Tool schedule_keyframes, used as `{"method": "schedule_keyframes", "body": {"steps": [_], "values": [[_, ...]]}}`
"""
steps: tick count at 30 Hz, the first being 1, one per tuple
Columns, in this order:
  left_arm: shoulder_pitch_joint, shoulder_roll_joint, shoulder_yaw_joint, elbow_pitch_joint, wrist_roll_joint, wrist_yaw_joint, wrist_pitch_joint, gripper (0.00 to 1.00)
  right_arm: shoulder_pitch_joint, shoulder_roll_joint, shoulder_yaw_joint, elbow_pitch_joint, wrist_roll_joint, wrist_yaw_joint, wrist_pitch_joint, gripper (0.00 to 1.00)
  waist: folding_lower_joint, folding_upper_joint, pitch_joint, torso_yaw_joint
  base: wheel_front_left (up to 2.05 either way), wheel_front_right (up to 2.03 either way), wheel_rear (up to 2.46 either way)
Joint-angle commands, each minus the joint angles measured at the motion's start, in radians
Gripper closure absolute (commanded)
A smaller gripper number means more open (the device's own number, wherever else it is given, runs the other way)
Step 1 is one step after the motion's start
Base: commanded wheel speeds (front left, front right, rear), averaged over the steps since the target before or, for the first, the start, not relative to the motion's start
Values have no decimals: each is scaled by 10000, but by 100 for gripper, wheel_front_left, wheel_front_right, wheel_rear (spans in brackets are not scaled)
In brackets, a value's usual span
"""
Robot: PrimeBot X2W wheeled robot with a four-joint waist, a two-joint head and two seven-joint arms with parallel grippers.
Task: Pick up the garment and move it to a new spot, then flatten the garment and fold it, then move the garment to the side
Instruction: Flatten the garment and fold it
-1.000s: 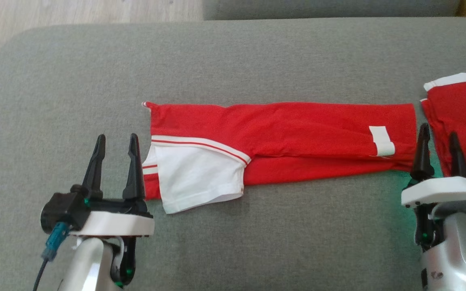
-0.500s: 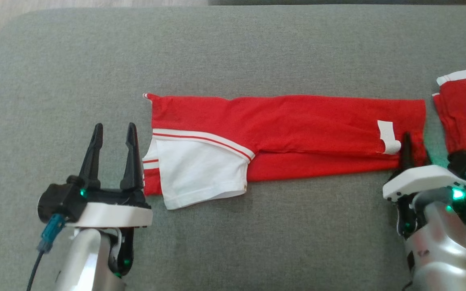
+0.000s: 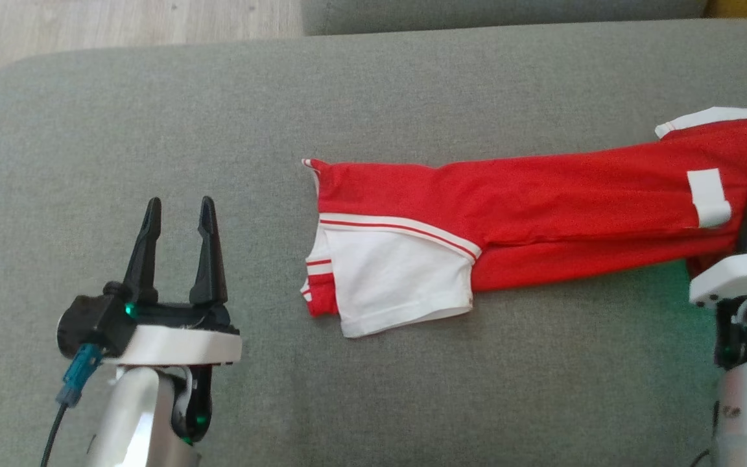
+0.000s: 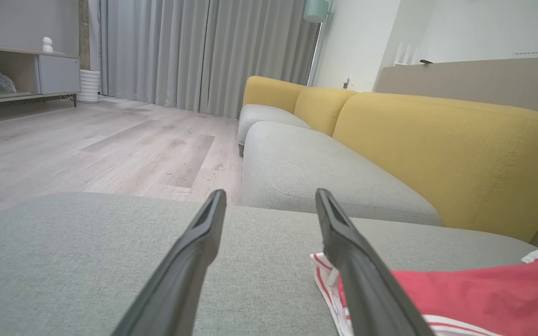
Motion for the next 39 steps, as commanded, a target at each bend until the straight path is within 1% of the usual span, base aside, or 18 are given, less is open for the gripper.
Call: {"method": "schedule_keyframes", "body": {"steps": [1,4,7,12,15,18,21,22,25,28,31,35,39], "values": [[-250,68,369,-334,33,-26,-51,0,-85,-96,217,-868,-146,-7,321,100,0,0,-122,23,0,0,0],[-215,61,429,-334,32,-32,-51,0,49,-63,404,-1653,-59,-7,830,100,0,0,-307,98,0,0,0],[-151,51,419,-322,28,-37,-51,0,185,-32,868,-2206,432,-7,1225,100,0,0,-529,236,0,0,0],[-88,37,460,-396,16,-41,-51,0,368,-24,2460,-2685,2058,-7,1591,100,0,0,-851,545,0,0,0],[-116,32,622,-499,-78,-2,-51,0,401,-23,3555,-2771,3118,-7,1675,100,0,0,-1010,804,0,0,0],[-190,32,728,-604,-93,7,-51,0,316,-22,4563,-2711,3904,-7,1588,100,0,0,-1066,1129,0,0,0],[-291,144,621,-609,30,-11,-51,0,94,-22,5610,-2392,4676,-7,1379,100,0,0,-1030,1422,0,0,0],[-291,144,621,-609,30,-11,-51,0,94,-22,5610,-2392,4676,-7,1379,100,0,0,-1030,1422,0,0,0],[-446,292,493,-597,74,-29,-51,0,-238,-21,6586,-1805,5269,-7,1040,100,0,0,-893,1715,0,0,0],[-630,342,417,-589,22,-40,-51,0,-579,-21,7502,-1070,5870,-7,652,100,0,0,-723,2013,0,0,0],[-772,322,326,-554,-60,-47,-51,0,-883,-21,8342,-152,6736,-7,276,100,0,0,-569,2279,0,0,0],[-876,265,158,-503,-121,-53,-51,0,-1447,-21,9303,1144,7142,-7,-251,100,0,0,-324,2573,0,0,0],[-888,329,26,-417,-104,-59,-51,0,-1833,-21,10049,1997,7768,-7,-570,100,0,0,-166,2721,0,0,0]]}}
